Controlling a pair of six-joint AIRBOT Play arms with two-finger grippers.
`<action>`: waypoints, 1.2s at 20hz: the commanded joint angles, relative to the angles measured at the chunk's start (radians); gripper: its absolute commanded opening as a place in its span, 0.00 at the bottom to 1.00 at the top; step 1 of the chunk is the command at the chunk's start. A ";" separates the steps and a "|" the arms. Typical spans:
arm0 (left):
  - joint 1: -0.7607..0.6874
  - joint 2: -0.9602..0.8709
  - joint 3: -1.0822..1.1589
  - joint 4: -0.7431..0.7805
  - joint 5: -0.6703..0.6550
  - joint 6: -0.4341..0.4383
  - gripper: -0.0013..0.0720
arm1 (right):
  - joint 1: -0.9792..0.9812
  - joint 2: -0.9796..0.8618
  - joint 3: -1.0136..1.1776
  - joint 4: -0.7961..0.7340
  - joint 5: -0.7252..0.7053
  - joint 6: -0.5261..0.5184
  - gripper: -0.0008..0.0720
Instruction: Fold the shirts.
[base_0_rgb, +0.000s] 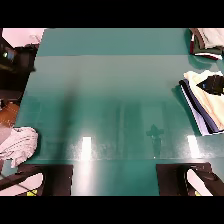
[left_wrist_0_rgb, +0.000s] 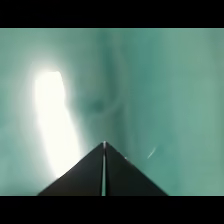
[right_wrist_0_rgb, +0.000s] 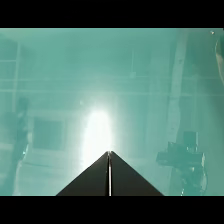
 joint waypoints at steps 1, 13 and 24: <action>0.000 0.169 -0.241 0.196 -0.114 -0.020 0.05 | 0.001 0.001 0.001 0.002 0.000 0.000 0.04; 0.000 0.272 -0.890 0.390 -0.044 -0.069 0.99 | 0.001 0.001 0.001 0.002 0.058 0.000 0.04; 0.000 0.272 -0.998 0.449 0.055 -0.109 0.05 | 0.001 0.001 0.001 0.002 0.057 0.000 0.04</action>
